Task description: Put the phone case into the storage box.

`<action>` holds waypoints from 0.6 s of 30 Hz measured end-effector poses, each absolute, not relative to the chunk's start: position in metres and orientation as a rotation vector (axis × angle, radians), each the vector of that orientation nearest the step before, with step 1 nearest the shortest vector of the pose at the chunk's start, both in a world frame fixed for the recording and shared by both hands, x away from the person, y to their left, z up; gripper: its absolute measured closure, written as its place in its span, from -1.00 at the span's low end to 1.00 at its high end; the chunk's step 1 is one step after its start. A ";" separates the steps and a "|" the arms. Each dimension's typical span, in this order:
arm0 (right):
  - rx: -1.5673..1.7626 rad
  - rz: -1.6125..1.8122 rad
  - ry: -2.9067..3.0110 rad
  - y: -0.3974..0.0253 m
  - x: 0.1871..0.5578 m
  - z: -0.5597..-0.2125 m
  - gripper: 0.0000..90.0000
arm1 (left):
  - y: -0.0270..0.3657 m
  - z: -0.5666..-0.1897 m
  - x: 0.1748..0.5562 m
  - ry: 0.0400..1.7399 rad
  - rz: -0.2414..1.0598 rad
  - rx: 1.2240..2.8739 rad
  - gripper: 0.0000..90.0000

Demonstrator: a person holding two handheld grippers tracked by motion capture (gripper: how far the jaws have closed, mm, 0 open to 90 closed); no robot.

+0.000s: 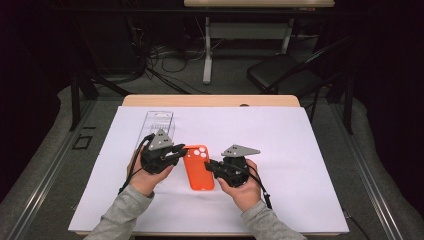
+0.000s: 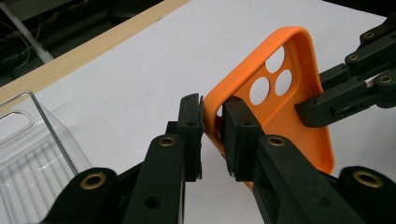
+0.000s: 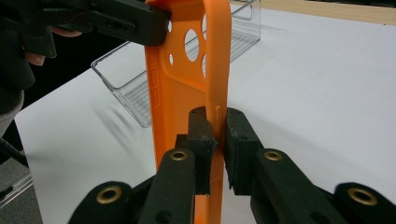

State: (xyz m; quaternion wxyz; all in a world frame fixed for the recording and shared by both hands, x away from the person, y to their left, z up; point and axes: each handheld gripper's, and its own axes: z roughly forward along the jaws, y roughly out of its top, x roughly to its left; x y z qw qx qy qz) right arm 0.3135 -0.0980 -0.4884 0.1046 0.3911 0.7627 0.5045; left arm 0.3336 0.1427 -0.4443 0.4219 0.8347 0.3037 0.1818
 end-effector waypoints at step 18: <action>1.152 1.486 2.257 -0.097 0.314 -0.489 0.83 | 0.140 -0.443 0.331 0.727 0.522 2.118 0.76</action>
